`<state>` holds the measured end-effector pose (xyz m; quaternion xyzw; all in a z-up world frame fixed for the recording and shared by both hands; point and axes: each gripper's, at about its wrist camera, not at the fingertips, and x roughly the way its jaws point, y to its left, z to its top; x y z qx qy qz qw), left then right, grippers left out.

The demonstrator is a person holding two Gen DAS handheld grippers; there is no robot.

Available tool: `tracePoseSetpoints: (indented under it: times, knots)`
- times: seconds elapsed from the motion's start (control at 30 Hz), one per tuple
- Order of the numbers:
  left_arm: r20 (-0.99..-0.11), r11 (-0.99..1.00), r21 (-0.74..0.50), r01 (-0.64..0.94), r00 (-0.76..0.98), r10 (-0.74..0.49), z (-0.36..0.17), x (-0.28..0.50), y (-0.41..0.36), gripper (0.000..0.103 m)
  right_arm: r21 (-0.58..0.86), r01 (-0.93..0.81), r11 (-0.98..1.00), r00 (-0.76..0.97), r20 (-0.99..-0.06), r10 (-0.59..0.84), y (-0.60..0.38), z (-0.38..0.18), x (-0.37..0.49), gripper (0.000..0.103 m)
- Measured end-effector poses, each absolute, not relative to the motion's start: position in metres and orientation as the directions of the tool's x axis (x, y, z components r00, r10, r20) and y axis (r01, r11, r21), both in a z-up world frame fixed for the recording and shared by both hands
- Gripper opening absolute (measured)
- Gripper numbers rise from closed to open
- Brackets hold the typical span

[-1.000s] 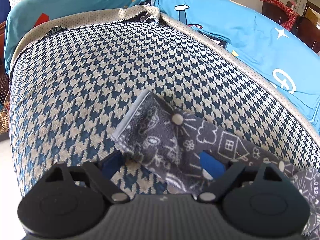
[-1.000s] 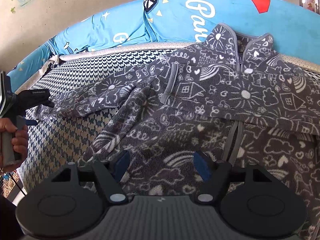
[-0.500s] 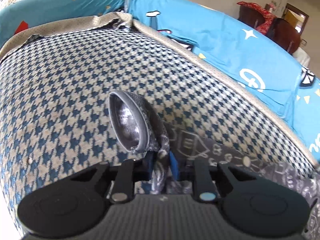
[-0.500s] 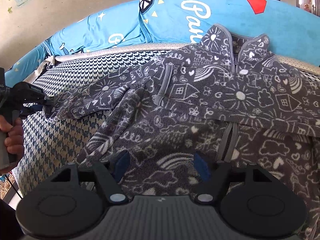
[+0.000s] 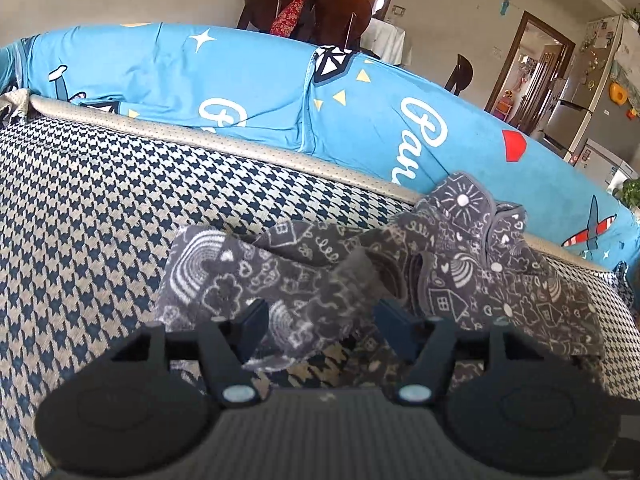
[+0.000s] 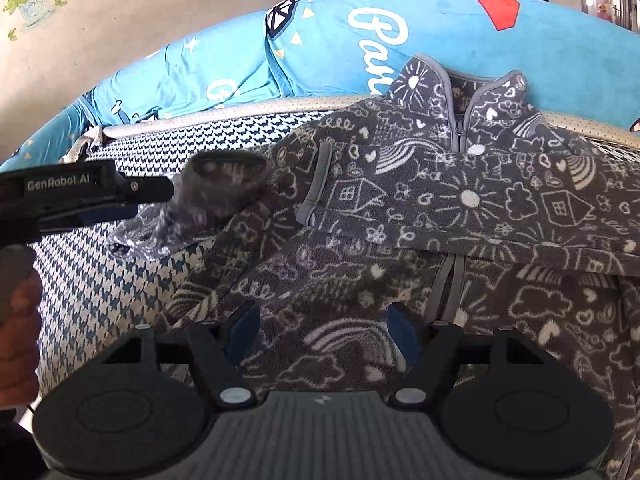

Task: Fold clothes
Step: 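Carry the sleeve with the left gripper across onto the jacket front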

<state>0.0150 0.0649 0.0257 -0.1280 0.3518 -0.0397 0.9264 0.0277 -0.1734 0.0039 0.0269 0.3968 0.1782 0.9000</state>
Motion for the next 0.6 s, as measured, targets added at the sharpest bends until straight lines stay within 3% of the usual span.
tracePoseSetpoints:
  times: [0.13,0.33,0.6]
  knots:
    - [-0.651,0.97,-0.229,-0.083,0.754,-0.089,0.031,0.013,0.069,0.086,0.258,-0.315,0.913,0.635,-0.658,0.405,-0.177,0.011,0.03,0.071]
    - [-0.695,0.965,-0.227,-0.133,0.716,-0.065,0.037,0.01,0.082,0.103,0.426,-0.326,0.844,0.614,-0.584,0.531,-0.179,0.014,0.04,0.071]
    - [-0.691,0.97,-0.154,-0.188,0.723,0.03,0.04,0.008,0.087,0.103,0.637,-0.267,0.723,0.582,-0.492,0.648,-0.176,0.003,0.066,0.071]
